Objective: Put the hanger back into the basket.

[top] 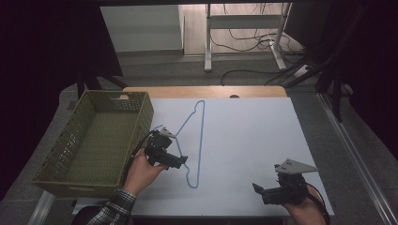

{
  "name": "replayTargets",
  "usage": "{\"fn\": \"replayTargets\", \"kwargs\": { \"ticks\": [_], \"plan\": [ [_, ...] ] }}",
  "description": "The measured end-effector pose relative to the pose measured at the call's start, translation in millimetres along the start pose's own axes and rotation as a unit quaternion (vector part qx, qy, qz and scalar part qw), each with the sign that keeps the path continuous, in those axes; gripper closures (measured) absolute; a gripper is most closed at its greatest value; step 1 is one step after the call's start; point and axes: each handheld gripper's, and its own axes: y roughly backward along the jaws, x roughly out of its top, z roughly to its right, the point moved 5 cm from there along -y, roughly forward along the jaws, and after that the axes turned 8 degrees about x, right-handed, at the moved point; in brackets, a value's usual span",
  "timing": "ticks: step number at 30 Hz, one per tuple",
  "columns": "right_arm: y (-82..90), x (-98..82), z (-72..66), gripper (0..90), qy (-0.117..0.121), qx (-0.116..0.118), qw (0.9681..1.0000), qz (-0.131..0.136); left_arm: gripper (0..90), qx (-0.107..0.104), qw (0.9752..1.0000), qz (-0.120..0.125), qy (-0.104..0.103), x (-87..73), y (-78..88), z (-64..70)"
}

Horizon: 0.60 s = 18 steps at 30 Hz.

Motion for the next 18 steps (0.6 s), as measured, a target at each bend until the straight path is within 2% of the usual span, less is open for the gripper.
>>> {"fn": "replayTargets", "kwargs": {
  "ticks": [4, 9, 18],
  "plan": [
    [-0.7, -1.1, 0.1, 0.0, 0.001, 0.0, 1.0, -0.003, 1.3, 0.004, 0.9999, -0.011, 0.008, 5.1, -13.2, -4.2],
    [-1.8, -2.4, 1.1, 0.0, 0.002, 0.001, 1.0, -0.006, 2.3, 0.01, 0.9997, -0.019, 0.009, 11.5, -23.9, -10.0],
    [-3.5, -4.2, 0.9, 0.0, 0.002, 0.006, 0.9999, -0.012, 5.7, 0.033, 0.9987, -0.033, 0.02, 27.6, -40.5, -28.4]
  ]
}}
